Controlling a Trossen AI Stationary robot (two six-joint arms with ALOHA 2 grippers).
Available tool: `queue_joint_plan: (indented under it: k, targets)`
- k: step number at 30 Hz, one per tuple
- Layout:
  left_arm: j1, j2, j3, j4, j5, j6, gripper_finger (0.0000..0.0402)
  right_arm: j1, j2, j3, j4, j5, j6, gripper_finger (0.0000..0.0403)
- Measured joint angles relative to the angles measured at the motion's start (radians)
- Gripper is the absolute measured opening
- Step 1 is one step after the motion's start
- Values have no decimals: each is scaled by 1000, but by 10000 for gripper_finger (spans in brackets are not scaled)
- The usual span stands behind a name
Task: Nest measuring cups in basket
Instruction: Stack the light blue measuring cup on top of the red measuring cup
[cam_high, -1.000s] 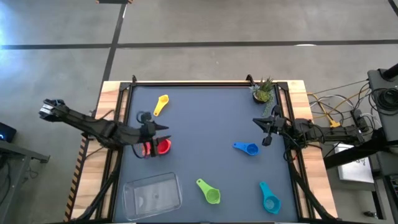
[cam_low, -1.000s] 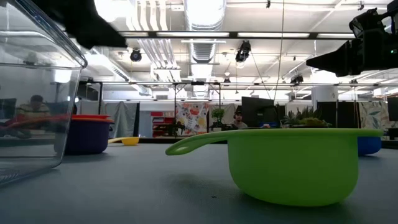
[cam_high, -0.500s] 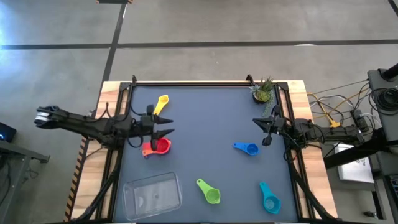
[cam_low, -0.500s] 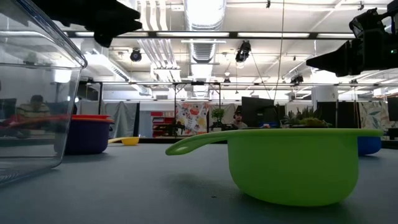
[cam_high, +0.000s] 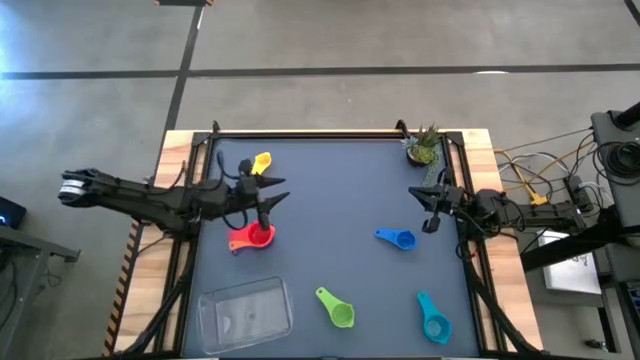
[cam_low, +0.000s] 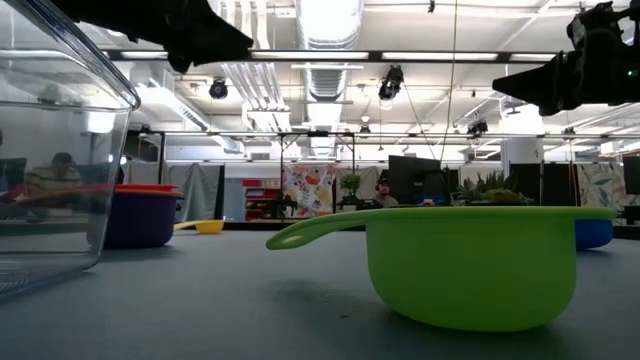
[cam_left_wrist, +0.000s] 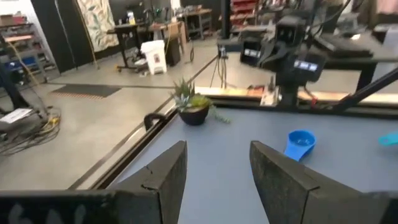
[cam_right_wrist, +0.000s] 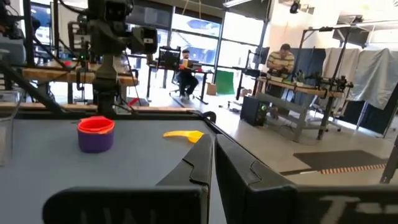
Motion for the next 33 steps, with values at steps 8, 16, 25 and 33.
queue_joint_plan:
  k: [8, 16, 25, 33]
  targets:
    - [6, 72, 21, 33, -13, -40, 158, 0, 1, 17, -37, -26, 159, 9]
    - [13, 61, 3, 140, 38, -32, 158, 1, 137, 217, -218, -144, 262, 9]
    - [13, 104, 2, 186, 41, -33, 158, 3, 535, 514, -497, -253, 243, 9]
    - [13, 78, -47, 214, 92, -38, 158, 112, 688, 667, -714, -322, 352, 9]
